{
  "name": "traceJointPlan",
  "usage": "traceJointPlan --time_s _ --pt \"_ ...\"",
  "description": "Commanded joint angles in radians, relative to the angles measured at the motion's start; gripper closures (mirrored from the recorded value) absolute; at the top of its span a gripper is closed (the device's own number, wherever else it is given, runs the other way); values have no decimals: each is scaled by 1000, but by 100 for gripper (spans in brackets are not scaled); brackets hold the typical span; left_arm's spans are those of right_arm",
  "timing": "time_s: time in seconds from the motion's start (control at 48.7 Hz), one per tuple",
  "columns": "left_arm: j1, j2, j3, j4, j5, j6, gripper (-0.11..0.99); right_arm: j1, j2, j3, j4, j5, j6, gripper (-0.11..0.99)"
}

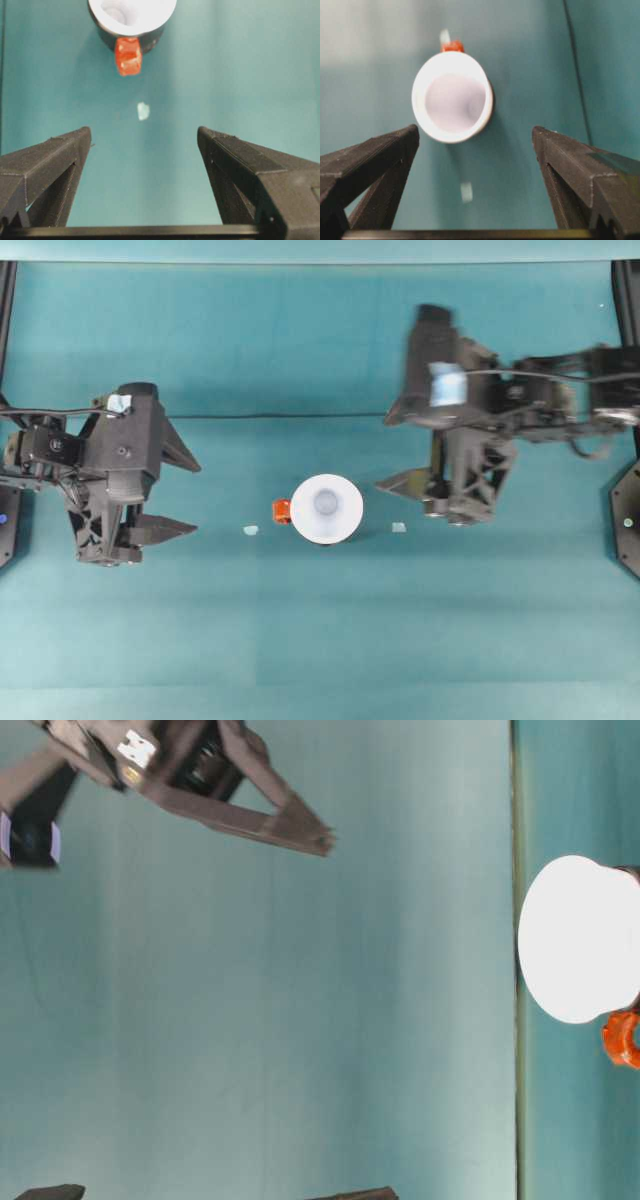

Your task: Put the paper cup into the moved red handle cup holder.

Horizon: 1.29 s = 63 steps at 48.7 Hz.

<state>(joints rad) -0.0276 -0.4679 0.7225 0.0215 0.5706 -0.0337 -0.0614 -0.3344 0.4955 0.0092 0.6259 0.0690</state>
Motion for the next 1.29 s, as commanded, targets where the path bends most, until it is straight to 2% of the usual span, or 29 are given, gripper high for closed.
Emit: traceJointPlan --time_s 0.0,0.041,0.082,0.246,0.267,0.287,0.308,0.328,0.369,0.41,0.431,0.451,0.534,0.554,0.595,0.616,0.657,0.698,0.718,0.739,0.841,0.862,0.903,0.923,0.964,1.211,1.231,1.252,1.272 --pt "0 -11 -11 5 -3 -2 -6 5 -55 17 3 -69 0 -1" --pt "0 -11 -11 2 -3 -2 -6 6 -69 31 3 -87 2 -1" --pt "-2 -11 -11 5 -3 -2 -6 6 -80 41 5 -97 2 -1" --pt "0 -11 -11 2 -3 -2 -6 6 -107 63 8 -80 3 -1" --pt "-2 -11 -11 5 -3 -2 -6 6 -109 63 8 -78 3 -1" --pt "0 -11 -11 2 -3 -2 -6 6 -110 63 9 -75 3 -1" --pt "-2 -11 -11 5 -3 -2 -6 6 -112 63 9 -74 3 -1" --pt "-2 -12 -11 2 -3 -2 -6 6 -114 63 8 -72 3 -1" --pt "-2 -12 -11 5 -3 -2 -6 6 -117 61 8 -71 3 -1" --pt "0 -12 -11 2 -3 -2 -6 6 -118 61 8 -71 3 -1" --pt "-2 -11 -11 5 -3 -2 -6 6 -120 60 9 -71 2 -1" --pt "-2 -11 -11 2 -3 -2 -6 6 -120 60 9 -71 2 -1" --pt "0 -12 -11 5 -3 -2 -6 6 -123 60 8 -71 2 -1" --pt "-2 -12 -11 2 -3 -2 -6 6 -124 60 8 -71 2 -1" --pt "-2 -11 -11 5 -3 0 -6 6 -126 60 8 -71 2 -1" --pt "-2 -12 -11 2 -3 2 -6 6 -127 61 9 -71 2 -1" --pt "-2 -11 -11 5 -3 2 -6 6 -129 61 8 -71 2 -1" --pt "-2 -12 -11 2 -3 3 -6 6 -132 63 8 -72 2 -1" --pt "-2 -12 -11 5 -3 3 -6 6 -132 63 9 -71 2 -1" --pt "-2 -12 -11 2 -3 3 -6 6 -133 63 9 -72 2 -1" --pt "0 -12 -11 5 -3 3 -6 6 -133 63 9 -71 2 -1" --pt "-2 -12 -11 2 -3 3 -6 6 -133 63 9 -71 2 -1" --pt "0 -12 -11 5 -3 3 -6 6 -133 64 9 -71 3 -1" --pt "0 -12 -11 2 -3 3 -6 6 -133 64 9 -72 3 -1" --pt "0 -12 -11 5 -3 3 -6 6 -135 66 9 -72 3 -1" --pt "-2 -12 -11 2 -3 3 -6 6 -135 67 8 -71 3 -1" --pt "0 -12 -11 5 -3 2 -6 6 -133 67 9 -71 3 -1" --pt "0 -12 -9 2 -3 2 -6 6 -133 66 8 -72 3 -1" --pt "0 -12 -11 5 -3 0 -6 6 -133 66 8 -72 3 -1"
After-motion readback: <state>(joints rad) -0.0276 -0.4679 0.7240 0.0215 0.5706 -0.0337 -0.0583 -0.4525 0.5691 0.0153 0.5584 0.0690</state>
